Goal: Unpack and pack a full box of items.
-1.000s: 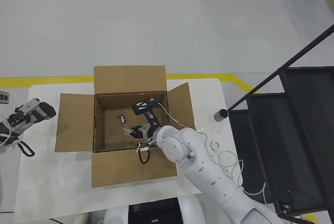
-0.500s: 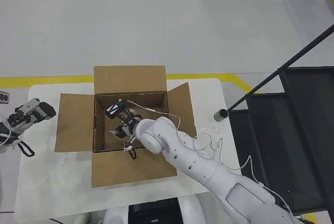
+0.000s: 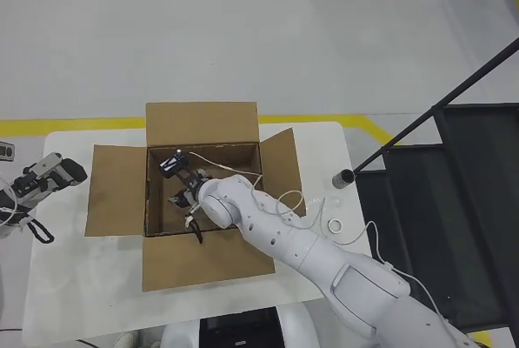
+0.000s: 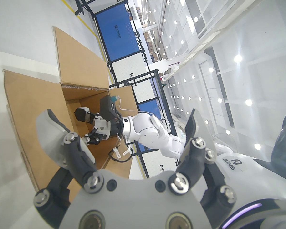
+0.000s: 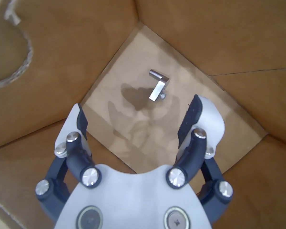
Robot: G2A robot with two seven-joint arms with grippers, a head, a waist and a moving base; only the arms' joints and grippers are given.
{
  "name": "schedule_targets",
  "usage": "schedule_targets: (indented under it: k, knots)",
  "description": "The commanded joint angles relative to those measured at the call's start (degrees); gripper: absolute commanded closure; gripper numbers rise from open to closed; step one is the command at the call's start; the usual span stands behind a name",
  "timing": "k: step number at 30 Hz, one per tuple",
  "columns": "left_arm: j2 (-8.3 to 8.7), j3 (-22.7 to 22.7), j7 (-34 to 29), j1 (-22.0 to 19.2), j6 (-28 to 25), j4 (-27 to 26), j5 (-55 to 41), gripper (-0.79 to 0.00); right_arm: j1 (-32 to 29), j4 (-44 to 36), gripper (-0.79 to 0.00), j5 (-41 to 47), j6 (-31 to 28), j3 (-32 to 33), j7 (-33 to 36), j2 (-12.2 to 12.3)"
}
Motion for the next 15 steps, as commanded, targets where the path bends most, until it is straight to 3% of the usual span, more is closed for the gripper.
schedule_targets:
  k: [1,6,8,15]
  knots:
    - [0.00,0.00,0.00,0.00,0.00,0.00,0.00,-0.785,0.81,1.97,-0.600,0.83,0.51,0.02,-0.15,-0.59]
    - [0.00,0.00,0.00,0.00,0.00,0.00,0.00,-0.785,2.35,6.38,-0.520,1.79,2.27,-0.35,-0.78,-2.01]
    - [0.00,0.00,0.00,0.00,0.00,0.00,0.00,-0.785,2.72,7.72,-0.566,2.31,2.54,-0.44,-1.03,-2.48]
    - [0.00,0.00,0.00,0.00,0.00,0.00,0.00,-0.785,3.92,12.32,-0.563,3.85,2.82,-1.13,-2.62,-4.48]
